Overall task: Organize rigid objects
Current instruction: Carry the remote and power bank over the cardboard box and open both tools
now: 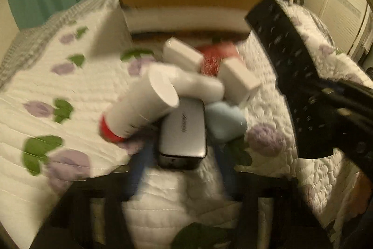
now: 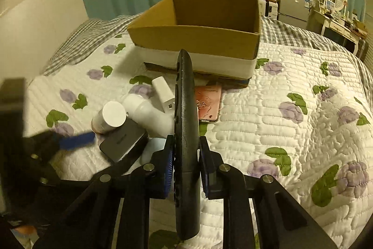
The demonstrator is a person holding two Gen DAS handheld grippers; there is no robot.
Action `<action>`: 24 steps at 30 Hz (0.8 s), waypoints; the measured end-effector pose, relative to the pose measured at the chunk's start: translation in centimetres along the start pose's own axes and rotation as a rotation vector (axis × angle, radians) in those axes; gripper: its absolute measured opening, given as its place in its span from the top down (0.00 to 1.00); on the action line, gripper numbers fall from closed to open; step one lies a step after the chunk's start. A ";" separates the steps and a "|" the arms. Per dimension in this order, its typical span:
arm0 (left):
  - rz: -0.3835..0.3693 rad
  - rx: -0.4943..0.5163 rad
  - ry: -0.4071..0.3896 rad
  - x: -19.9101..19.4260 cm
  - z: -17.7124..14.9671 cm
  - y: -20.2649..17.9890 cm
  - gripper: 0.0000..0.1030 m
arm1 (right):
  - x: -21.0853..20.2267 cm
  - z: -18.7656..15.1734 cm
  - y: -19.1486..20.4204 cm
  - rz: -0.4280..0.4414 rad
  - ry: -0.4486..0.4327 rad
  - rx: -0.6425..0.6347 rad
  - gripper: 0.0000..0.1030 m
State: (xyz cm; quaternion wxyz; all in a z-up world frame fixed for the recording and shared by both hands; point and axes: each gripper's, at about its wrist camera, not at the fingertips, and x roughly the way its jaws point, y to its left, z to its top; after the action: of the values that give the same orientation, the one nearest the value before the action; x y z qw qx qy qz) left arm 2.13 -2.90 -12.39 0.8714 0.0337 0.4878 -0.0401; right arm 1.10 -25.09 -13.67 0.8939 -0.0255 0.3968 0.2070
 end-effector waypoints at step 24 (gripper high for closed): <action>-0.041 -0.032 -0.256 -9.3 5.7 1.0 0.59 | -5.0 4.1 -0.1 -0.012 -0.125 -0.040 0.82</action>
State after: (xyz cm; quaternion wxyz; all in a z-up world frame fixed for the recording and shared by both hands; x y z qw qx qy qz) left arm 2.23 -2.07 -1.41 0.9259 0.0044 0.3737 -0.0544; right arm 0.99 -26.07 -7.30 0.9175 -0.0329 0.3357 0.2109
